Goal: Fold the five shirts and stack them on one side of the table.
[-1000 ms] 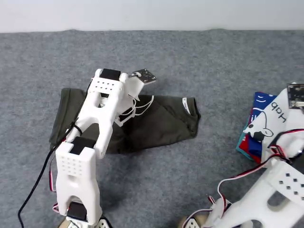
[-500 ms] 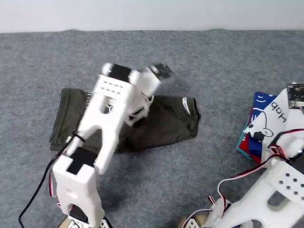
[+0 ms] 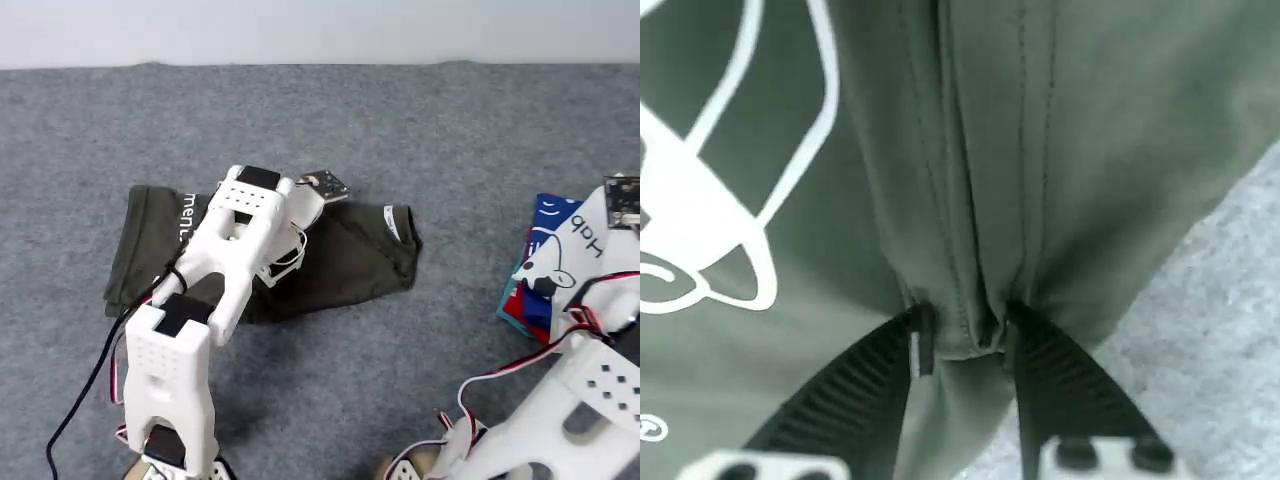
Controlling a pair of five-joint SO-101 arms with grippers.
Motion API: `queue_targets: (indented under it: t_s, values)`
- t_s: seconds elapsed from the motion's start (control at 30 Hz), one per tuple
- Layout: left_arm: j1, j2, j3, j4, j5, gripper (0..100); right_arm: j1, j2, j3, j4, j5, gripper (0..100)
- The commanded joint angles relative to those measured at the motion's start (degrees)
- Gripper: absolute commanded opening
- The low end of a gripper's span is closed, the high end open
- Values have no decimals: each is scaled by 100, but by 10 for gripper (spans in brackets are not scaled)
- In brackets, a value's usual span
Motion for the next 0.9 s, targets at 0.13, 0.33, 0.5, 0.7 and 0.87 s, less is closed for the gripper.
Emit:
queue_targets:
  t_s: [0.13, 0.33, 0.5, 0.7, 0.87]
  values:
    - [-9, -360, 4, 123, 35, 126, 66, -110, -26, 198, 44, 15]
    - [-35, -1389, 13, 369, 404, 132, 57, -110, -26, 198, 44, 15]
    - [-316, -2022, 13, 475, 800, 208, 66, -110, -26, 207, 44, 15]
    - [-1688, -2242, 4, 369, 949, 214, 75, -110, -26, 207, 44, 15]
    - [-3103, -2233, 4, -220, 782, 273, 75, -110, -26, 207, 44, 15]
